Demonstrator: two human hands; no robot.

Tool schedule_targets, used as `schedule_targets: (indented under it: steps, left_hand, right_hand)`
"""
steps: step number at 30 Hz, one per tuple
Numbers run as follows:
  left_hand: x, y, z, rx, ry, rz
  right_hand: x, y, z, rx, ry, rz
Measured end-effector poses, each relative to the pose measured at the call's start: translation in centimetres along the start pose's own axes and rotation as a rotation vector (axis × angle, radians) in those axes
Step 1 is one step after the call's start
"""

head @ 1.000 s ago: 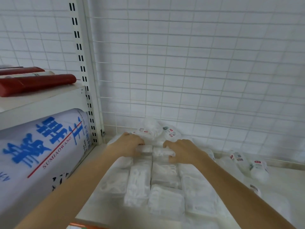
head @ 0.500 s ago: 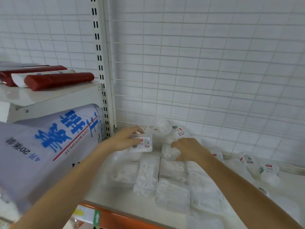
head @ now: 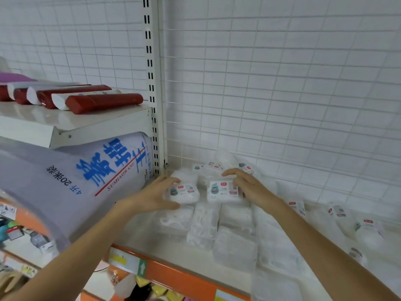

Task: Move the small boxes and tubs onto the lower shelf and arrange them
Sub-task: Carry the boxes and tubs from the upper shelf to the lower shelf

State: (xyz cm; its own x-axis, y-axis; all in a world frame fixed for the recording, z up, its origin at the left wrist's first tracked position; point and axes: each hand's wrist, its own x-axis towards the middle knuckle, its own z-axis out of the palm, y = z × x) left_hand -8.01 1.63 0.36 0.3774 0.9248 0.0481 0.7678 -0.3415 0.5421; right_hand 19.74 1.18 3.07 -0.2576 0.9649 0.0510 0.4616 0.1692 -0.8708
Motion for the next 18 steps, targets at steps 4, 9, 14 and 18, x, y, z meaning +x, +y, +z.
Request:
schedule_targets:
  steps: [4,9,14,18]
  left_hand:
    - [-0.2,0.0,0.3,0.07,0.05,-0.004]
    - [-0.6,-0.3,0.4,0.027,0.053,-0.048]
    - [-0.3,-0.6,0.4,-0.013,0.109,-0.036]
    - [0.1,-0.9,0.5,-0.041,0.201,0.02]
  right_hand:
    - [0.0,0.9,2.1,0.026,-0.188,0.157]
    - [-0.5,1.5,2.0,-0.084,-0.29,0.123]
    - [-0.9,1.4,1.8,-0.187,-0.167,0.037]
    - [-1.6,1.3,1.2,-0.441,0.038,-0.12]
